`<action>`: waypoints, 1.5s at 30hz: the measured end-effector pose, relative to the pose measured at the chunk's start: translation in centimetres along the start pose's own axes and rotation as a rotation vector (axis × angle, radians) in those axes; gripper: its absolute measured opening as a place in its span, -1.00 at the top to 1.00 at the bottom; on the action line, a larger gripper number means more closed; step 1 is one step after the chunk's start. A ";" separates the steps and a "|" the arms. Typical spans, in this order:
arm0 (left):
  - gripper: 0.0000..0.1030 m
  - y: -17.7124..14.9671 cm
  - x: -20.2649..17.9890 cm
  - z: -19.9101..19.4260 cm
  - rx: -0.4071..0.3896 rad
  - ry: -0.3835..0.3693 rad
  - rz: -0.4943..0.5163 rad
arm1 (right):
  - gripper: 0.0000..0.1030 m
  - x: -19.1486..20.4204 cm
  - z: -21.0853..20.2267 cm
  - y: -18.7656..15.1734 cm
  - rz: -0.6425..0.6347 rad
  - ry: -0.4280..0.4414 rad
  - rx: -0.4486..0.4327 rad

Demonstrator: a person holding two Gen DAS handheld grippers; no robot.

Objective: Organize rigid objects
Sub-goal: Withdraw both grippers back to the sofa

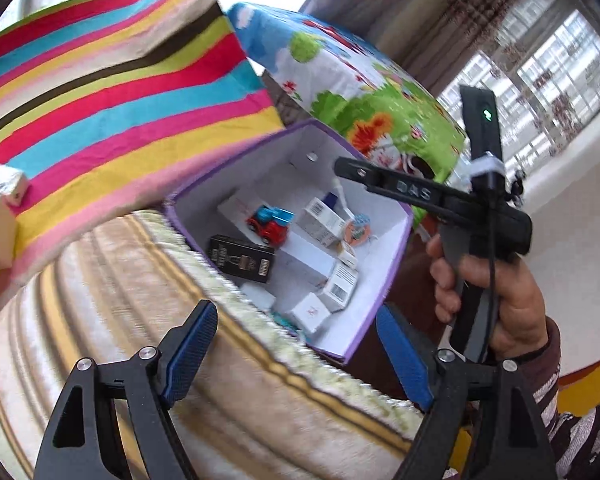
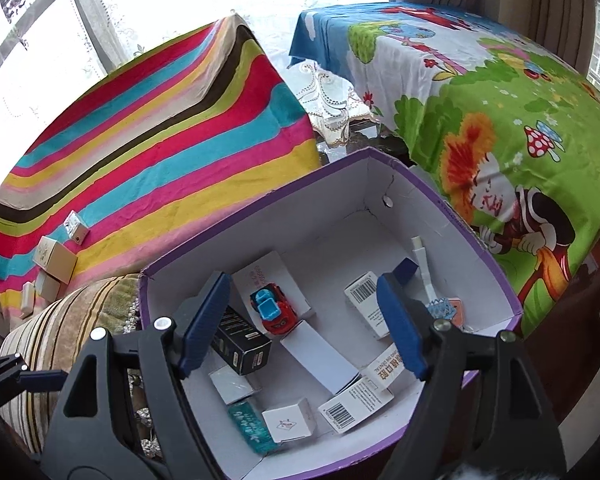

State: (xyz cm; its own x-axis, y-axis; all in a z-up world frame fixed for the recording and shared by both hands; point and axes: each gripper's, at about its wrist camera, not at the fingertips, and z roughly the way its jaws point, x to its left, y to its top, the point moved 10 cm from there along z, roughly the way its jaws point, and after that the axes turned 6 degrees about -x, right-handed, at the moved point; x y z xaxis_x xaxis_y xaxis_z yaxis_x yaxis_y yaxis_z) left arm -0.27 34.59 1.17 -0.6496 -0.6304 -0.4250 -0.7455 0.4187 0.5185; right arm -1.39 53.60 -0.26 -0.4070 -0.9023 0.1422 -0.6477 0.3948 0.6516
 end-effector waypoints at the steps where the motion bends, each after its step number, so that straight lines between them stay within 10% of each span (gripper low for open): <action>1: -0.61 0.1 0.7 -0.4 -0.010 0.006 -0.014 | -0.54 0.6 -0.1 0.0 -0.012 0.008 0.000; 14: -0.61 1.0 7.7 -6.1 -0.196 0.149 -0.028 | -0.55 6.4 -0.8 -0.3 -0.124 0.058 0.002; 45: -0.60 -5.5 26.1 -17.7 -0.319 0.418 -0.408 | -0.56 18.7 0.1 -4.3 -0.322 0.221 0.101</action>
State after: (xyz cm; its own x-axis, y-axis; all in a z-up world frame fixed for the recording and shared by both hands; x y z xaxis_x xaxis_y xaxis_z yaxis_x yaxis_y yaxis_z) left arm -10.50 4.25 0.32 -0.1638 -0.9247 -0.3436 -0.7970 -0.0812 0.5985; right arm -6.26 35.05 -0.46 -0.0323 -0.9938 0.1067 -0.7842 0.0914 0.6137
